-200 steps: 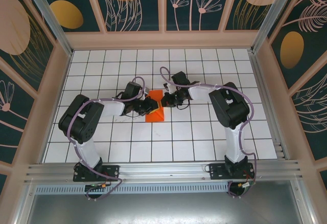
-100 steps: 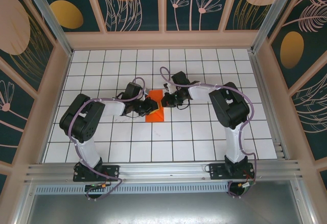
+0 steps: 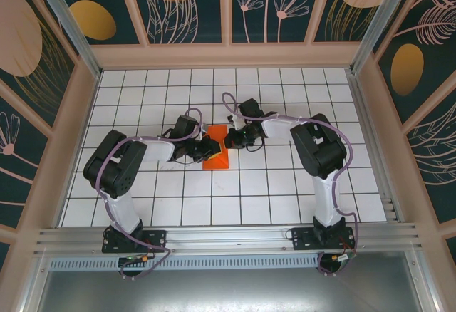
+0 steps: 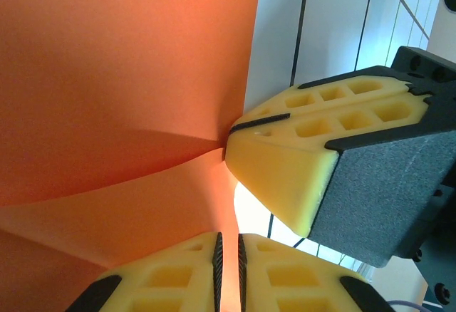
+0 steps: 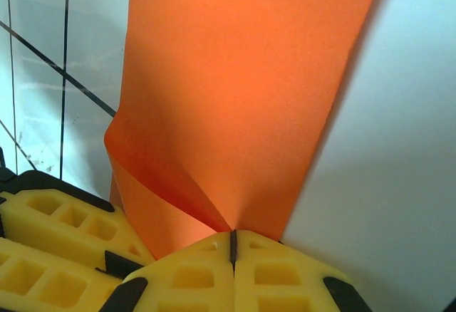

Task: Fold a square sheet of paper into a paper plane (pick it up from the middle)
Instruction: Fold the triangle a second time at the center of the table.

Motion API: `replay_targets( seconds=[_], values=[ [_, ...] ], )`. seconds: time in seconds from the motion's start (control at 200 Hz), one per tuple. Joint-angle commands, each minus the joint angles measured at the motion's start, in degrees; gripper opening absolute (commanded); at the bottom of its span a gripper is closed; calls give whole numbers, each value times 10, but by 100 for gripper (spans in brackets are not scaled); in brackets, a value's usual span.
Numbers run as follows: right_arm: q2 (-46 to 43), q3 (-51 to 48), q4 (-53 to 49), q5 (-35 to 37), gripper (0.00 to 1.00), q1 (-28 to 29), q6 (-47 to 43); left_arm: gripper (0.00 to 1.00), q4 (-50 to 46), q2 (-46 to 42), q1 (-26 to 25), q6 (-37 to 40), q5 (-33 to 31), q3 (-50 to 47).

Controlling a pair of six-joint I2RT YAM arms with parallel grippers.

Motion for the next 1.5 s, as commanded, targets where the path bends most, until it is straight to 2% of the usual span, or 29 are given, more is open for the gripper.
replay_targets(
  seconds=[0.0,0.726,1.206,1.491],
  values=[
    [13,16,-12,4,0,-1,-13,17,-1,12,2,10,6,-5],
    [22,27,-21,10,0,-1,-18,17,5,15,2,0,1,-27],
    [29,36,-27,10,0,-1,-24,17,2,1,2,1,5,-11],
    [29,35,-31,14,0,-1,-26,17,-29,4,2,17,-17,10]
  ],
)
